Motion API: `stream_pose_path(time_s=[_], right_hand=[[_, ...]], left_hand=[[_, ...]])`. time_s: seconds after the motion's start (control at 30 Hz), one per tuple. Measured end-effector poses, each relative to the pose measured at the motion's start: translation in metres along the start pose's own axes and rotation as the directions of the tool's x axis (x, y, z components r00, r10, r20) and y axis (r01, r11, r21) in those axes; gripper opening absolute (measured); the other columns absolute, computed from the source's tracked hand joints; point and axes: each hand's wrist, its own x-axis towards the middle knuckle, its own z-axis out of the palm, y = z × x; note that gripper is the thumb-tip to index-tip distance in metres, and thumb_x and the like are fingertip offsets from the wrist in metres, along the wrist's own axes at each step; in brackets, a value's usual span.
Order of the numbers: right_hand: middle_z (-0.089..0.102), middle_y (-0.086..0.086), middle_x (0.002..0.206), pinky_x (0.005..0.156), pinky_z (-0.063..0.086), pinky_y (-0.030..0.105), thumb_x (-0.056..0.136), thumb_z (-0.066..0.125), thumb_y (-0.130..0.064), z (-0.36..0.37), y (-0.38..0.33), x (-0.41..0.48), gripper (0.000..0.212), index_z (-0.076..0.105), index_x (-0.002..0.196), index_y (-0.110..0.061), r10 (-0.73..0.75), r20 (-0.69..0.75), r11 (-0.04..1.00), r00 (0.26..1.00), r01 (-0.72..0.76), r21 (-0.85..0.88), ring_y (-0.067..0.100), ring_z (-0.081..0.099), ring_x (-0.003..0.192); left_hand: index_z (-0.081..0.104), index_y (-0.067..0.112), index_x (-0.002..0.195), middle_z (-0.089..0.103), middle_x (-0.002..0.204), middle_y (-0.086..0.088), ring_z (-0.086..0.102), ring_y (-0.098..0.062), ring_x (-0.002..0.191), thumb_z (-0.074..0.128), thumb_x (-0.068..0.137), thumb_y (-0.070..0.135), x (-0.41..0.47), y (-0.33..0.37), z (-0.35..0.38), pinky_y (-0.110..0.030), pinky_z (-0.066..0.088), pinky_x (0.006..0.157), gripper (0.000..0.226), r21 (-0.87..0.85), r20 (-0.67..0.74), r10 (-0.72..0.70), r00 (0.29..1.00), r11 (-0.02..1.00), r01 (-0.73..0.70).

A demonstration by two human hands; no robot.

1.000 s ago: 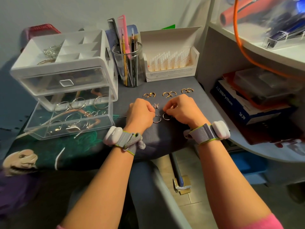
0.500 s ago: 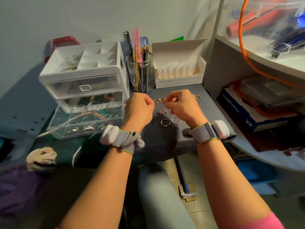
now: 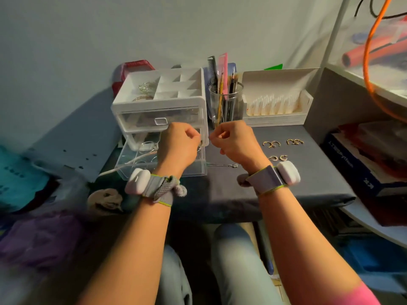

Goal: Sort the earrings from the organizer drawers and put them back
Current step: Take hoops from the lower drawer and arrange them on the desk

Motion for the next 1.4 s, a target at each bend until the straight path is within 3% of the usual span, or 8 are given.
stream_pose_path(time_s=[0.1, 0.33, 0.53, 0.87, 1.07, 1.17, 1.4], right_hand=[[0.070, 0.005, 0.076, 0.071, 0.055, 0.036, 0.083, 0.064, -0.010, 0.016, -0.013, 0.004, 0.010, 0.074, 0.083, -0.013, -0.035, 0.018, 0.999, 0.999, 0.035, -0.008, 0.018, 0.062, 0.069], [0.071, 0.009, 0.074, 0.073, 0.057, 0.043, 0.084, 0.064, -0.012, 0.048, -0.034, 0.010, 0.011, 0.073, 0.081, -0.008, -0.073, 0.038, 0.997, 0.997, 0.073, -0.018, 0.026, 0.066, 0.069], [0.071, 0.009, 0.074, 0.067, 0.056, 0.035, 0.084, 0.062, -0.006, 0.069, -0.046, 0.015, 0.012, 0.072, 0.078, -0.008, -0.077, 0.098, 0.995, 0.992, 0.083, -0.057, 0.021, 0.067, 0.062], [0.064, 0.001, 0.063, 0.053, 0.050, 0.018, 0.084, 0.062, -0.002, 0.084, -0.047, 0.029, 0.014, 0.072, 0.078, -0.010, -0.053, 0.140, 0.992, 0.989, 0.068, -0.107, 0.014, 0.061, 0.051], [0.072, 0.008, 0.080, 0.074, 0.059, 0.037, 0.084, 0.061, -0.004, 0.100, -0.054, 0.044, 0.014, 0.073, 0.084, -0.010, -0.046, 0.211, 0.973, 0.976, 0.091, -0.211, 0.024, 0.071, 0.072], [0.073, 0.011, 0.084, 0.078, 0.058, 0.042, 0.083, 0.060, -0.005, 0.111, -0.057, 0.053, 0.015, 0.073, 0.083, -0.011, -0.049, 0.247, 0.953, 0.968, 0.119, -0.278, 0.028, 0.070, 0.078], [0.070, 0.016, 0.104, 0.082, 0.056, 0.041, 0.081, 0.060, -0.009, 0.135, -0.059, 0.075, 0.025, 0.070, 0.104, -0.007, 0.027, 0.273, 0.859, 0.962, 0.117, -0.499, 0.035, 0.066, 0.090]], left_hand=[[0.068, 0.021, 0.068, 0.068, 0.071, 0.000, 0.067, -0.027, 0.074, 0.060, 0.083, 0.011, 0.004, -0.013, -0.016, -0.039, 0.058, 0.073, 0.020, 0.003, -0.005, -0.024, 1.000, 1.000, 0.024], [0.068, 0.021, 0.065, 0.071, 0.074, -0.001, 0.067, -0.027, 0.074, 0.061, 0.082, 0.010, 0.016, -0.047, -0.039, -0.039, 0.058, 0.072, 0.022, 0.004, -0.049, -0.078, 0.996, 0.997, 0.079], [0.065, 0.024, 0.060, 0.066, 0.067, 0.001, 0.061, -0.024, 0.066, 0.061, 0.085, 0.010, 0.026, -0.074, -0.049, -0.032, 0.054, 0.064, 0.028, 0.008, -0.036, -0.112, 0.993, 0.994, 0.112], [0.072, 0.016, 0.074, 0.063, 0.068, 0.003, 0.057, -0.018, 0.061, 0.058, 0.088, 0.007, 0.042, -0.094, -0.055, -0.020, 0.039, 0.050, 0.023, 0.020, -0.022, -0.117, 0.993, 0.993, 0.118], [0.076, 0.012, 0.091, 0.071, 0.095, -0.010, 0.062, -0.027, 0.078, 0.058, 0.090, 0.006, 0.055, -0.104, -0.056, -0.030, 0.048, 0.065, 0.020, 0.079, -0.002, -0.134, 0.991, 0.988, 0.133], [0.076, 0.011, 0.097, 0.070, 0.102, -0.015, 0.062, -0.030, 0.081, 0.057, 0.090, 0.007, 0.065, -0.109, -0.056, -0.031, 0.048, 0.065, 0.021, 0.143, 0.001, -0.132, 0.991, 0.981, 0.130], [0.070, 0.003, 0.107, 0.064, 0.114, -0.019, 0.063, -0.036, 0.096, 0.055, 0.089, -0.002, 0.080, -0.113, -0.053, -0.036, 0.051, 0.071, 0.024, 0.361, 0.064, -0.165, 0.984, 0.923, 0.132]])
